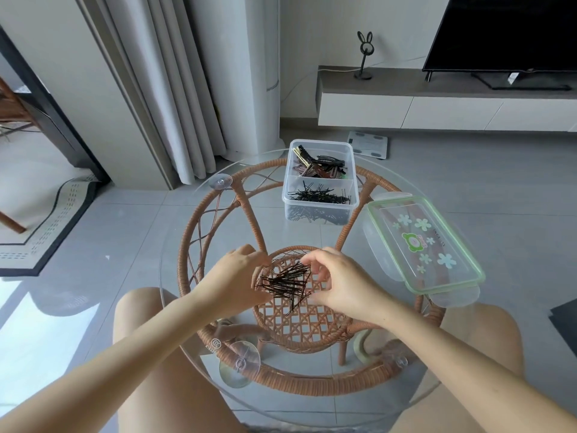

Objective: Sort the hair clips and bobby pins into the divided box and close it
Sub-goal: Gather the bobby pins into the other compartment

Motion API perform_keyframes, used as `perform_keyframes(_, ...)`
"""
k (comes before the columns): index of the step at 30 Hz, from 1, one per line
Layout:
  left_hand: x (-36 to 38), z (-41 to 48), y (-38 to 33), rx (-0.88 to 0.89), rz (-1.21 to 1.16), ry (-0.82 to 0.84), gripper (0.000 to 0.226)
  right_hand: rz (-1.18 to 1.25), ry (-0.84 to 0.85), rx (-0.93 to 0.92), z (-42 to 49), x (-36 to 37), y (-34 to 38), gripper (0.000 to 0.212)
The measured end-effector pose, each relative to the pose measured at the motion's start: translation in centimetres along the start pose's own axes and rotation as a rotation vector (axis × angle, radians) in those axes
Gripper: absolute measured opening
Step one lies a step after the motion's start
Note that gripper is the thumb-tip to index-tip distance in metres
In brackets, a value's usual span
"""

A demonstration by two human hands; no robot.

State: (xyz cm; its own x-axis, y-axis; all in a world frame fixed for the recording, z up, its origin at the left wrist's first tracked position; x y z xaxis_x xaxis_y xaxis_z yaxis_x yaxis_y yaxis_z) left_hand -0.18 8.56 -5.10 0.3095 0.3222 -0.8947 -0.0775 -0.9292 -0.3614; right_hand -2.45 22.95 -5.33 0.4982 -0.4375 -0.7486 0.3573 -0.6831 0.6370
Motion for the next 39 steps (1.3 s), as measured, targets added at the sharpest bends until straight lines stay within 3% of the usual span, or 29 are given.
perform_keyframes(3, 0.8, -0.5, -0.4, -0.007, 0.109, 0.065, 0.084, -0.316, 0.162, -0.067, 1.0, 0.8, -0.1, 0.091)
perform_keyframes(5, 1.6, -0.6, -1.4, -0.004, 0.156, 0.062, 0.094, -0.384, 0.220, -0.074, 2.0, 1.3, -0.1, 0.099)
perform_keyframes(8, 2.2, -0.2, -2.4, -0.001, 0.166, -0.009, 0.088, -0.350, 0.223, -0.104, 3.3, 1.3, 0.5, 0.085)
perform_keyframes(13, 1.8, 0.8, -2.0, -0.018, 0.108, 0.000, 0.065, -0.307, 0.250, -0.176, 3.8, 1.9, 1.8, 0.038)
perform_keyframes(16, 1.5, 0.8, -1.4, -0.019, 0.122, 0.015, 0.069, -0.345, 0.260, -0.219, 3.6, 2.3, 2.2, 0.019)
perform_keyframes(20, 1.4, 0.6, -0.7, -0.012, 0.099, 0.016, 0.069, -0.395, 0.233, -0.267, 3.1, 2.7, 2.1, 0.020)
perform_keyframes(27, 1.2, 0.7, -0.7, -0.002, 0.061, 0.002, 0.068, -0.159, 0.147, -0.193, 2.2, -0.2, 0.6, 0.018)
perform_keyframes(34, 1.2, 1.1, -2.2, 0.101, 0.089, 0.036, 0.041, -0.066, 0.020, -0.153, 1.6, -5.3, 0.4, 0.012)
perform_keyframes(39, 2.6, 1.9, -3.5, 0.208, 0.321, 0.054, 0.024, -0.017, -0.071, -0.146, 2.0, -9.0, 0.8, 0.005)
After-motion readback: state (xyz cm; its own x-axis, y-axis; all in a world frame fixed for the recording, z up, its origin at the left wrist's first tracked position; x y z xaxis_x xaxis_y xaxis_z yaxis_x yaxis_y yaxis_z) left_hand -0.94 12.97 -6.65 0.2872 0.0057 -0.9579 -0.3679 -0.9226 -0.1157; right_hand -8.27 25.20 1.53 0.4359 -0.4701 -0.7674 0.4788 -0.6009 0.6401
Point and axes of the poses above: each hand's wrist, its own z-axis towards the middle knuckle, its own x-axis out of the palm, y = z × x, the point moved 8 cm from there along z, towards the middle knuckle, and after that the axes turned 6 degrees about y, right-handed, at the moved point
